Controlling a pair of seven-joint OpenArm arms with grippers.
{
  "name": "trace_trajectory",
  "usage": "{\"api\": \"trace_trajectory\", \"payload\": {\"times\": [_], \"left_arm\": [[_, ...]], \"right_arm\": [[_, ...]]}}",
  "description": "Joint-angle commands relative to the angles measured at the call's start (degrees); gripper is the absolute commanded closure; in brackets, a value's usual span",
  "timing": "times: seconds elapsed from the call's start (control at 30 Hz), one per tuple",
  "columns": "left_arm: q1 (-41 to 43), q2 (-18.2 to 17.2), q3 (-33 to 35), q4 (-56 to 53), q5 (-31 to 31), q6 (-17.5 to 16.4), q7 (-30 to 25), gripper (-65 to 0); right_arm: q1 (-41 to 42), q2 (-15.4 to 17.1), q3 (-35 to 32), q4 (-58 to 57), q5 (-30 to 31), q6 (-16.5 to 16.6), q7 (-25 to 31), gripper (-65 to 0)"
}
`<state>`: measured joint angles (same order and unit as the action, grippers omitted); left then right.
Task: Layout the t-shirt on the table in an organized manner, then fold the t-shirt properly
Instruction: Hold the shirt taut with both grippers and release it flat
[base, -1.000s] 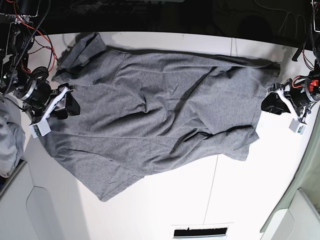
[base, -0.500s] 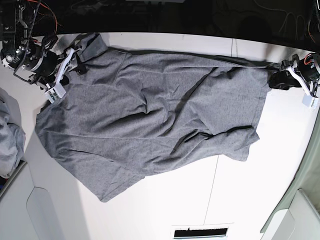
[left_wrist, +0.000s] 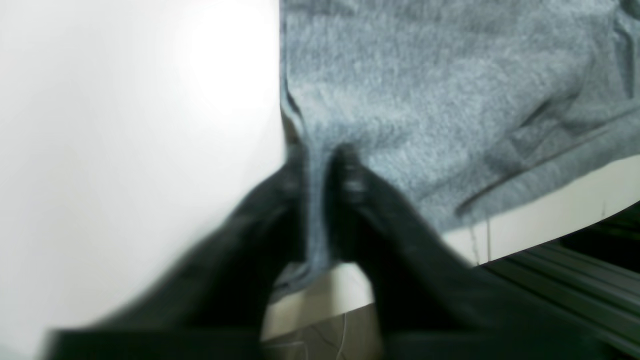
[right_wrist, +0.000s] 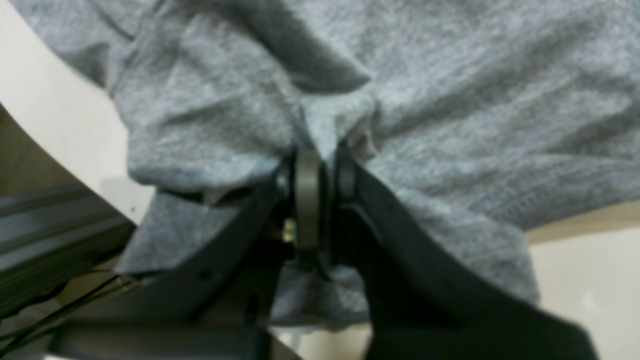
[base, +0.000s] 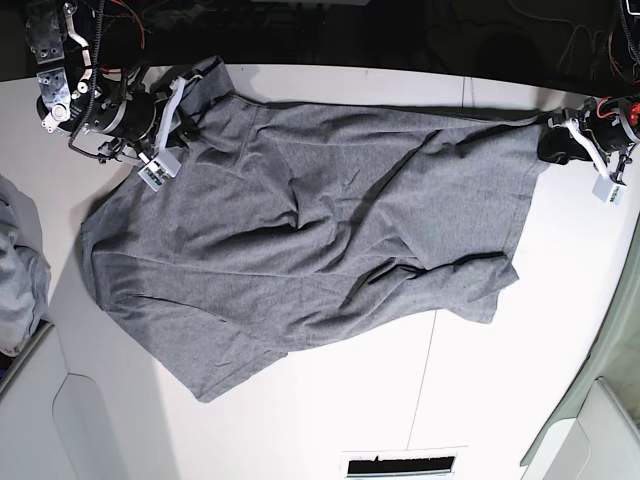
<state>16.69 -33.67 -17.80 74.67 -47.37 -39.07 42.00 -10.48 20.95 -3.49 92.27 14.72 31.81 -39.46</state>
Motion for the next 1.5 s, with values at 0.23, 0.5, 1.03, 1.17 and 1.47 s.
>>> {"api": "trace_trajectory", "payload": {"times": [0.23,0.5,1.03,1.17,1.47], "left_arm": [[-0.5,-1.9,-0.5,0.8,3.0,-0.6,-2.8,0.0],[-0.5,-1.9,-0.5,0.8,3.1,-0.6,-2.8,0.0],[-0.5,-1.9,-0.5,0.8,3.1,-0.6,-3.0,-0.9],[-0.5,-1.9,-0.5,0.8,2.6,-0.7,-3.0,-13.2],[-0.5,-1.9,-0.5,0.8,-0.5,-0.7,-2.6,-16.9]], "right_arm": [[-1.7,1.2,6.6,8.6,3.9,-0.1,-4.1,0.0],[-9.3,2.9,14.2,17.5,10.0,-0.1,-5.9,0.0],[-15.1,2.8,17.1,19.6,13.1,-0.7,-3.8,-27.8],[-15.1,2.8,17.8,19.4,10.1,-0.7,-5.9,-27.8],[-18.4,2.8,17.8,14.4,4.6,-0.3,0.0,-27.8]]}}
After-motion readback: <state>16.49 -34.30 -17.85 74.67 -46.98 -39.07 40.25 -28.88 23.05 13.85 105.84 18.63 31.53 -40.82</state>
